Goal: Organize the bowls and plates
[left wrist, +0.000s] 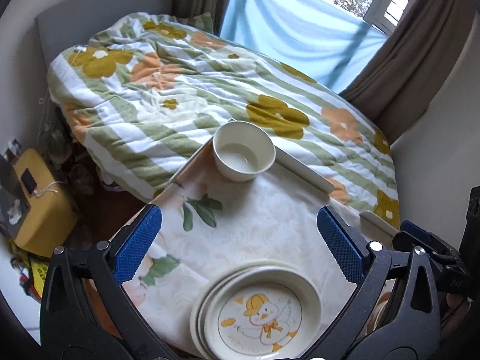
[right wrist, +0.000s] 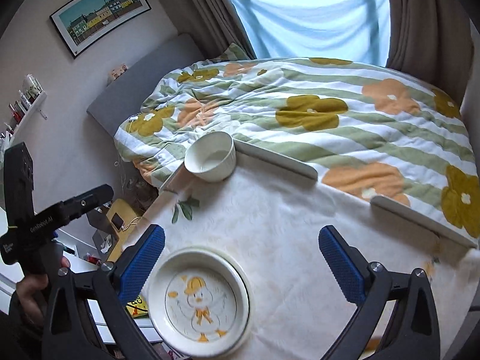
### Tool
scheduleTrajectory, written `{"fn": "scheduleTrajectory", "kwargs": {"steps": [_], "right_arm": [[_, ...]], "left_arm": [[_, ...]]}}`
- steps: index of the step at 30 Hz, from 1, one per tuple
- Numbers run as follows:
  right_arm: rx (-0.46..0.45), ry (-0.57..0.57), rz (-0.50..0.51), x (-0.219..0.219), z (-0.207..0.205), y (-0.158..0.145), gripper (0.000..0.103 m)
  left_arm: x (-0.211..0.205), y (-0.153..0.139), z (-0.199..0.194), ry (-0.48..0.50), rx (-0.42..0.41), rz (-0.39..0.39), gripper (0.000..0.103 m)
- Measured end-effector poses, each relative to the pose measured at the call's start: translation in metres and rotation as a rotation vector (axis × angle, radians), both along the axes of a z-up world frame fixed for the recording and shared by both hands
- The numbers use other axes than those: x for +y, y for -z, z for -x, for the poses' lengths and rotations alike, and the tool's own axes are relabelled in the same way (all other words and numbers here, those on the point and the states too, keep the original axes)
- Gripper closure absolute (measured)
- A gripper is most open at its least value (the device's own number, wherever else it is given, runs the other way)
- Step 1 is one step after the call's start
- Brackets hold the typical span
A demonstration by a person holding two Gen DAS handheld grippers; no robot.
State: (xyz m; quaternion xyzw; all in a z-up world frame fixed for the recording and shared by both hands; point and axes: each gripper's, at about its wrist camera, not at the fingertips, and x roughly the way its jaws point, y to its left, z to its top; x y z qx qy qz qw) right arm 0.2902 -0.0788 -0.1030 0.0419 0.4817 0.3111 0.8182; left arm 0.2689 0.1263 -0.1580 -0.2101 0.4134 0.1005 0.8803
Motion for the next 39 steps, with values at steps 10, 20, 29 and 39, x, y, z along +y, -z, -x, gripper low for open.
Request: {"fn": "scheduleTrajectory", "kwargs": {"steps": [10, 20, 29, 39], "right_arm": [[0.249, 0.031, -0.024, 0.092, -0.115, 0.084, 0.008], [0.352, 0.047, 0.000, 0.134, -0.145, 0.135, 0.055], [0.340, 0.019, 0.001, 0.144, -0.147, 0.142, 0.086], [0.280, 0.050, -0.053, 0.126, -0.130, 0.111, 0.086]], "left_arm": [[0.053, 0.104, -0.113, -0.028, 0.127, 0.195, 0.028], [0.060, 0.151, -0.159, 0.006, 0.198, 0.195, 0.058], [0.063, 0.156, -0.166, 0.032, 0.220, 0.141, 0.082], [0.039, 0.110, -0.155, 0.085, 0.165, 0.048, 0.082]]}}
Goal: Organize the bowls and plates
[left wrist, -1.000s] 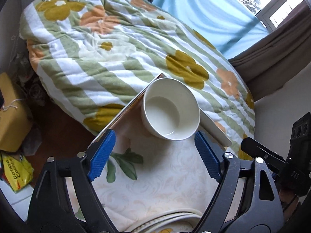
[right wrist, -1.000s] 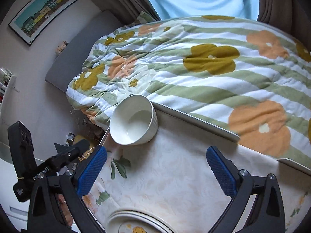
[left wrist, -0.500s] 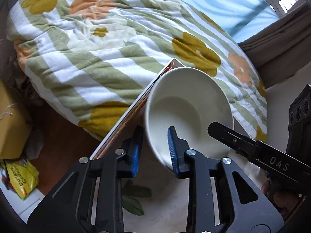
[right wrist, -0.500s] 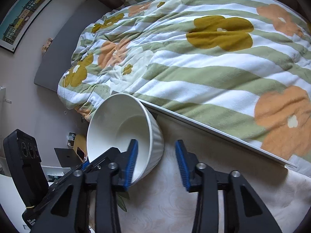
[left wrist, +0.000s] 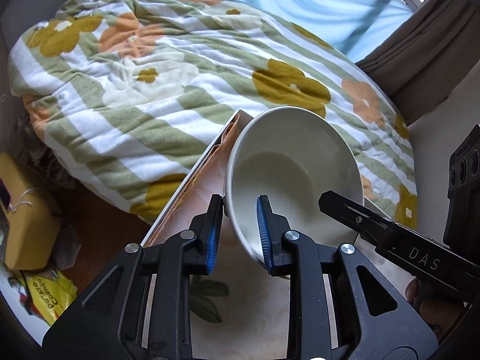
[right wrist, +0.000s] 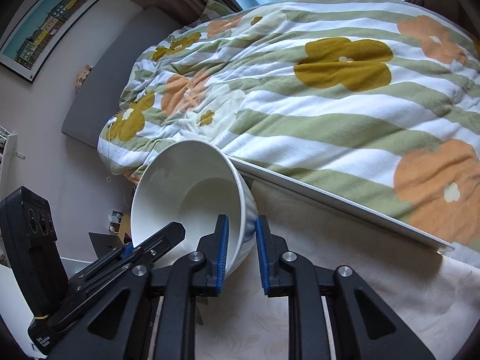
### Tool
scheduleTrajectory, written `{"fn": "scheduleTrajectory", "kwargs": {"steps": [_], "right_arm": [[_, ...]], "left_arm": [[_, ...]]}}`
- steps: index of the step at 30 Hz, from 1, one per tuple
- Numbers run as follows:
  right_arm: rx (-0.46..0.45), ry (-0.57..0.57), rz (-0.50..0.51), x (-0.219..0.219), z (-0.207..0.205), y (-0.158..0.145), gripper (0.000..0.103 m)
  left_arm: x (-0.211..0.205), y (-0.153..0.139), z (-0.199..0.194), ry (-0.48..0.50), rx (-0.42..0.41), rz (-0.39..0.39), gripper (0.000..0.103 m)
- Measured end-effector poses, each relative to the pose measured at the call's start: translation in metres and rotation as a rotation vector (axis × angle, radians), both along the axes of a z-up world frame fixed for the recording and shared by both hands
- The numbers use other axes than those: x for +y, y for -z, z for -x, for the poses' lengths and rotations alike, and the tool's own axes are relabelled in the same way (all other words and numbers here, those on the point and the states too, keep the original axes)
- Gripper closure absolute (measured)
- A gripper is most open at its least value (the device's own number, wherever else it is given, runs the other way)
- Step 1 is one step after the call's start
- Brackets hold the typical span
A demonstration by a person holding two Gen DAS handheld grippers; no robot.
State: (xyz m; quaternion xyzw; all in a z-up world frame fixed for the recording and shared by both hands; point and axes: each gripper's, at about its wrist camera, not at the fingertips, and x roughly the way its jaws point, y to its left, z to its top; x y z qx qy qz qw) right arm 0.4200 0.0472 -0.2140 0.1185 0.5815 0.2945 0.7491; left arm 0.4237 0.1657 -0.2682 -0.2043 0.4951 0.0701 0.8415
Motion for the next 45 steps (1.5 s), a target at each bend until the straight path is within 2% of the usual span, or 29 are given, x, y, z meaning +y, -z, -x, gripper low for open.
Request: {"fn": "scheduleTrajectory", "kwargs": {"steps": [9, 16, 18, 26, 32, 37, 45], "right_arm": [[-0.113, 0.064, -0.060, -0.067, 0.058, -0.076, 0.086], [-0.168, 0.122, -0.042, -0.153, 0.136, -0.117, 0.086], [-0.177, 0.145, -0.026, -0.182, 0.160, -0.122, 0.086], [-0.170, 0.266, 0.024, -0.291, 0.237, -0.121, 0.086], [-0.133, 0.356, 0.060, -0.343, 0.271, -0.110, 0.086], [-0.096, 0.420, 0.084, -0.366, 0.287, -0.094, 0.086], [0.009, 0.465, 0.117, -0.387, 0.296, -0.051, 0.086]], "left_arm": [[-0.064, -0.079, 0.054, 0.066, -0.105, -0.059, 0.082], [-0.157, -0.118, 0.124, 0.149, -0.142, -0.100, 0.082], [-0.184, -0.121, 0.142, 0.178, -0.148, -0.084, 0.082], [-0.294, -0.111, 0.202, 0.320, -0.123, -0.028, 0.082], [-0.361, -0.097, 0.223, 0.436, -0.059, -0.005, 0.082], [-0.392, -0.075, 0.222, 0.521, 0.020, 0.011, 0.082], [-0.415, -0.040, 0.210, 0.606, 0.124, -0.047, 0.082]]}}
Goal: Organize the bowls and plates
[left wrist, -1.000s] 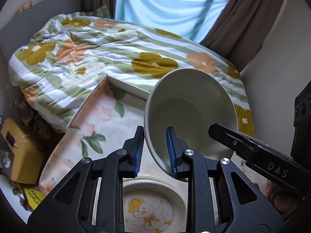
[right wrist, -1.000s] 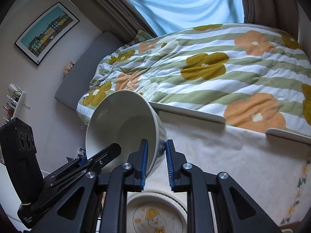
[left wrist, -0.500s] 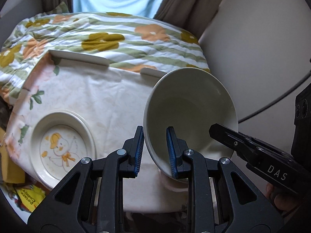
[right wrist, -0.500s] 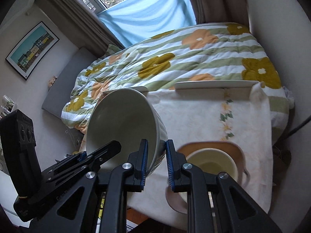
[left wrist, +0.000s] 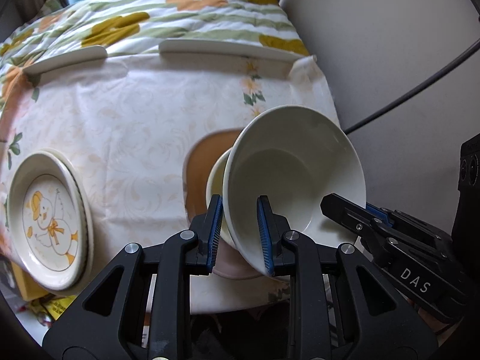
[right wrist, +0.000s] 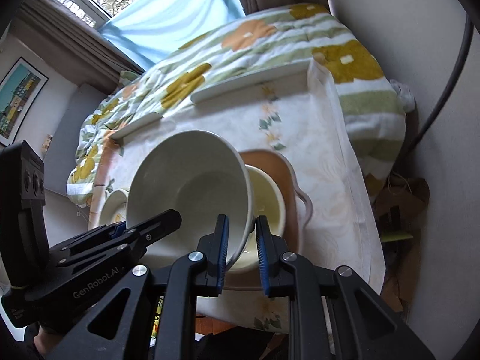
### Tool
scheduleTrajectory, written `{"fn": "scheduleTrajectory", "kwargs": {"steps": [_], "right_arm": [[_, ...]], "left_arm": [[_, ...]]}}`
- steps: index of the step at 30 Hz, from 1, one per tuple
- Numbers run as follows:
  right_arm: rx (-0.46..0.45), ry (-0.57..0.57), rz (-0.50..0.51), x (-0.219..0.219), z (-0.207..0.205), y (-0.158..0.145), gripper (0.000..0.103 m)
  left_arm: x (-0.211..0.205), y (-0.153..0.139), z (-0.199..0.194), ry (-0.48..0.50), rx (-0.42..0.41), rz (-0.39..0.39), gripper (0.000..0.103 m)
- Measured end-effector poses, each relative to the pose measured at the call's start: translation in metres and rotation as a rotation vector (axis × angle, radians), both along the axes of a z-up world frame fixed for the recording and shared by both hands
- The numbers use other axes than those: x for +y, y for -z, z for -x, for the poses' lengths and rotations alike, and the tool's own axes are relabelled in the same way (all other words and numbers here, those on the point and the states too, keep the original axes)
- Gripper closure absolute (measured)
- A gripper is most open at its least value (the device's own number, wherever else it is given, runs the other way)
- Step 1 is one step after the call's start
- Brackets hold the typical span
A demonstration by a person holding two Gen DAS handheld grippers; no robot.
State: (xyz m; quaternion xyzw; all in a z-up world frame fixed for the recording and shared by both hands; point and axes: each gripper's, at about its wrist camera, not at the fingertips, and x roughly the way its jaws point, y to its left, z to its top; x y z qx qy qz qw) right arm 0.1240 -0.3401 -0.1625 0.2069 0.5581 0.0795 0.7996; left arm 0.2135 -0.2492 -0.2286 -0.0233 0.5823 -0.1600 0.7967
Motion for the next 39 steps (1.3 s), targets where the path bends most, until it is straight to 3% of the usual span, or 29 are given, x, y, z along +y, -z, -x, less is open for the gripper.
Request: {"fn": "scheduleTrajectory", "kwargs": {"steps": [7, 19, 33, 39], "right_arm": [[0.013, -0.011, 0.051, 0.002, 0.005, 0.013, 0.086], [0.021, -0.059, 0.089, 0.004, 0.004, 0.022, 0.086], [0.024, -0.084, 0.077, 0.005, 0.007, 0.026, 0.086], [0.012, -0.102, 0.085, 0.007, 0.008, 0.023, 0.086]], "left_arm": [[-0.012, 0.019, -0.007, 0.039, 0.025, -0.060, 0.082], [-0.030, 0.027, -0.011, 0.088, -0.027, -0.224, 0.082], [-0.035, 0.028, -0.004, 0.091, -0.060, -0.316, 0.082], [-0.029, 0.026, -0.005, 0.072, -0.058, -0.308, 0.082]]}}
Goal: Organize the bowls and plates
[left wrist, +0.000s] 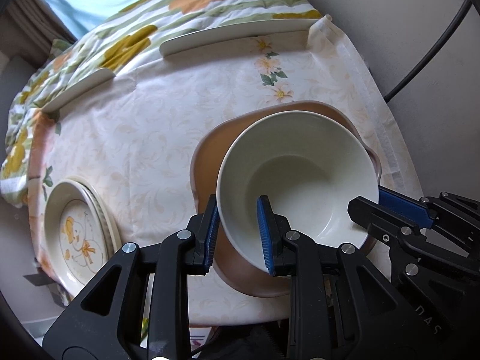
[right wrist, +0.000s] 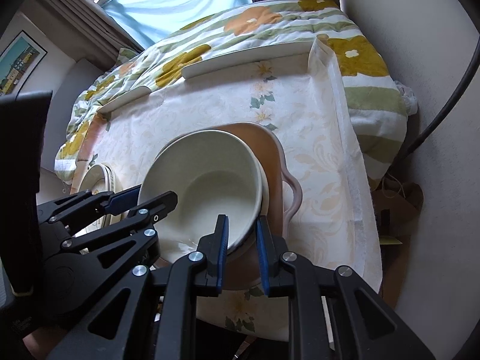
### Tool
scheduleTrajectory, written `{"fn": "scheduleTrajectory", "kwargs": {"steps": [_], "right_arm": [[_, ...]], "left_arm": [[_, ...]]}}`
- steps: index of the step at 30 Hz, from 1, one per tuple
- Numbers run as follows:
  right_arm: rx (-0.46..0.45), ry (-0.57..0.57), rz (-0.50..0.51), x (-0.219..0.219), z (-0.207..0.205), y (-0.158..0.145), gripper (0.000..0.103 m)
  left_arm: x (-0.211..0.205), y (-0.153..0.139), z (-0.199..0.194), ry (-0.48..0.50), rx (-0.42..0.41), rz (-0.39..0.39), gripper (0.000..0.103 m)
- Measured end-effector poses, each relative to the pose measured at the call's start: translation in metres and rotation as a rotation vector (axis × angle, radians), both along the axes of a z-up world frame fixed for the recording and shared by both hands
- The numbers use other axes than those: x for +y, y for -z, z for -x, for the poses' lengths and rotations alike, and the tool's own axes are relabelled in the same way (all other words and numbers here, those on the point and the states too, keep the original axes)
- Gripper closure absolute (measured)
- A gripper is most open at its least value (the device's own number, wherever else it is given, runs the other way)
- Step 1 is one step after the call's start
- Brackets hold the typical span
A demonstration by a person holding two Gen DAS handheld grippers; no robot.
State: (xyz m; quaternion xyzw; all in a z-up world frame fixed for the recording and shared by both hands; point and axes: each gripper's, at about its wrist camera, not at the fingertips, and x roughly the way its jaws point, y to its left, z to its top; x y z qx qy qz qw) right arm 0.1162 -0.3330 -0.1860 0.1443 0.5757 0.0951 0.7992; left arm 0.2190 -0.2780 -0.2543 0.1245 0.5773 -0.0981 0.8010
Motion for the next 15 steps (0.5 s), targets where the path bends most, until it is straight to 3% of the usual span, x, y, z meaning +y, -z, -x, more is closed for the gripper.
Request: {"fn": "scheduleTrajectory", "kwargs": {"steps": [8, 15], "right_arm": [[-0.002, -0.006, -0.007, 0.001, 0.002, -0.001, 0.086], [-0.084, 0.011, -0.010, -0.016, 0.008, -0.040, 0.086]], "left_arm": [[0.000, -0.003, 0.003, 0.006, -0.008, 0.011, 0.082], [0.034, -0.060, 0.005, -0.025, -0.102, 0.146, 0.082]]}}
